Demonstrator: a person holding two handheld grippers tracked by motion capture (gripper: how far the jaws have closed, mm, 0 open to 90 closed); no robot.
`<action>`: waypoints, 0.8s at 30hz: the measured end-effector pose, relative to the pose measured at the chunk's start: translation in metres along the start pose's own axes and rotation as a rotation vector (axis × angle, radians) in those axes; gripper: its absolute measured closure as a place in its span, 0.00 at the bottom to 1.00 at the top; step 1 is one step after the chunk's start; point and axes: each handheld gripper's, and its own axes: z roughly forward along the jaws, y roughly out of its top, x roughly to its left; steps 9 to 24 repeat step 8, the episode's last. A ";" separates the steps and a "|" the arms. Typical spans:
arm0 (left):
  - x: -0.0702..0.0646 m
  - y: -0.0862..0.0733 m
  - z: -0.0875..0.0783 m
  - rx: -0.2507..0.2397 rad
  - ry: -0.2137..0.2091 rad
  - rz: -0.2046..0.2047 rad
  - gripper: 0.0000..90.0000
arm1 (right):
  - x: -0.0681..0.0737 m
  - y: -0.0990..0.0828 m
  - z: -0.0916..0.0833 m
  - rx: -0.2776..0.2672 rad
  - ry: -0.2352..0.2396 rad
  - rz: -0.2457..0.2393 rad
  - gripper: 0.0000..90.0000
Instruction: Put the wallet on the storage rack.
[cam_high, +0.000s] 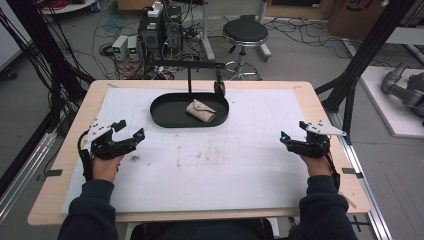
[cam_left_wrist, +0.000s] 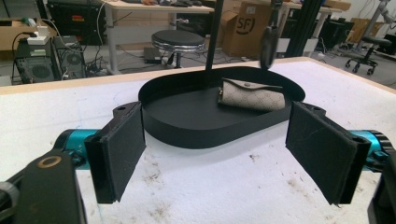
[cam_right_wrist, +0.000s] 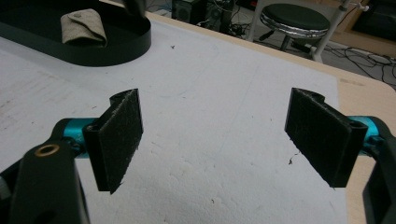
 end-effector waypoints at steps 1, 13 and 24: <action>0.000 0.000 0.000 0.001 0.000 -0.001 0.22 | 0.000 0.000 0.000 0.002 0.000 0.000 0.22; 0.001 0.000 0.001 0.005 0.005 0.001 0.22 | -0.001 0.000 0.002 0.010 0.004 0.002 0.22; 0.001 0.000 0.001 0.005 0.005 0.001 0.22 | -0.001 0.000 0.002 0.010 0.004 0.002 0.22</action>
